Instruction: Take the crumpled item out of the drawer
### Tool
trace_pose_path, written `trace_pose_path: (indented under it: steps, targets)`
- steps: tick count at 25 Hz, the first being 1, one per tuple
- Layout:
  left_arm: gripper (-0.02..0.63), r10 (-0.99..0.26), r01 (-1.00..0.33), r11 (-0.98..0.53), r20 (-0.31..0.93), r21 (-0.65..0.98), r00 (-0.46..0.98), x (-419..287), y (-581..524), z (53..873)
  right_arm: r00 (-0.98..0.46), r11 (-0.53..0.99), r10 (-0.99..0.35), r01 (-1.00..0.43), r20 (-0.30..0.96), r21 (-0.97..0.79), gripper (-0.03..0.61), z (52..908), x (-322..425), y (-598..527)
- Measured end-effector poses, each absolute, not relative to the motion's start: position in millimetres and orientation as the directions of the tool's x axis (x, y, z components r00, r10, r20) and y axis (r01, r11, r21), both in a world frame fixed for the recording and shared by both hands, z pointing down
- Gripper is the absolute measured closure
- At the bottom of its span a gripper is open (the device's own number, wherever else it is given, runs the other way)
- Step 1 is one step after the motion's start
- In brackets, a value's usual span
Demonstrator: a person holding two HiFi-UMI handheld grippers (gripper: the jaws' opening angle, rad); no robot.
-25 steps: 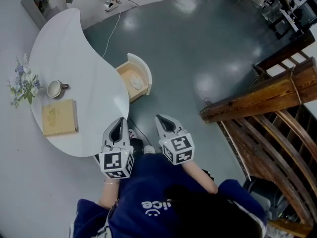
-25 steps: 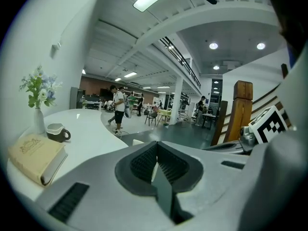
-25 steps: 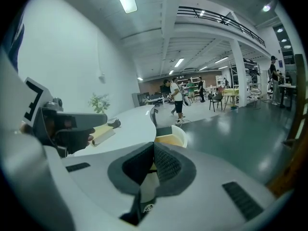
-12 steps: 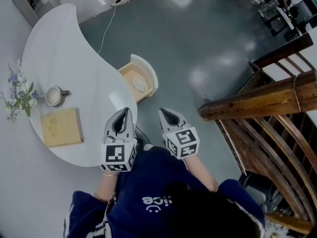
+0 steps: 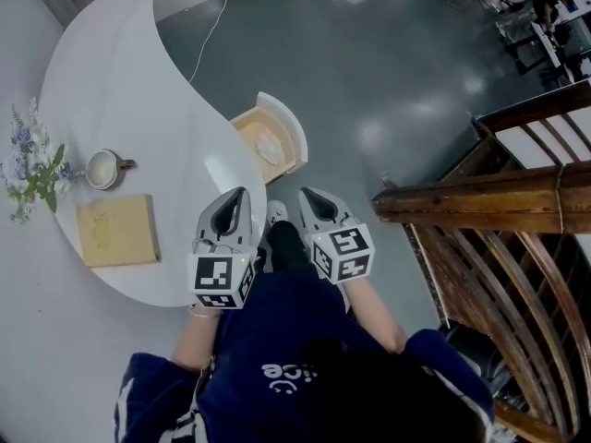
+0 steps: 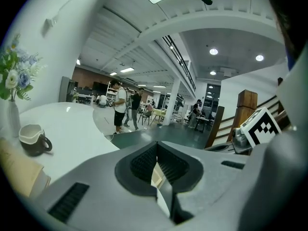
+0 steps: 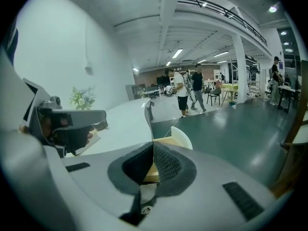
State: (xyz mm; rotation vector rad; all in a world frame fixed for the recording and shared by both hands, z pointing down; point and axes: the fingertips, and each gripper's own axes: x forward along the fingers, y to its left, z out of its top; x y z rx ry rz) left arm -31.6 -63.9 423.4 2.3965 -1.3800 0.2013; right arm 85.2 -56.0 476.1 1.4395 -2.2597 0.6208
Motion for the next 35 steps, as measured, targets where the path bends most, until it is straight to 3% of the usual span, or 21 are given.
trace_pose_path:
  steps: [10,17,26,35]
  targets:
    - [0.609,-0.848,-0.905,-0.340,0.331,0.258,0.413,-32,-102,437,-0.481,0.485,-0.627,-0.857,0.612,-0.177,0.537,501,78,-106]
    - [0.609,-0.876,-0.932,-0.253,0.349,0.258,0.334,-33,-122,438,-0.554,0.529,-0.534,-0.808,0.638,-0.259,0.480,524,69,-145]
    - [0.609,-0.908,-0.961,-0.130,0.360,0.244,0.214,-61,-144,435,-0.551,0.540,-0.400,-0.787,0.733,-0.297,0.437,585,45,-188]
    - [0.609,-0.905,-0.973,0.018,0.418,0.231,0.083,-88,-140,448,-0.439,0.497,-0.267,-0.825,0.858,-0.268,0.416,661,40,-214]
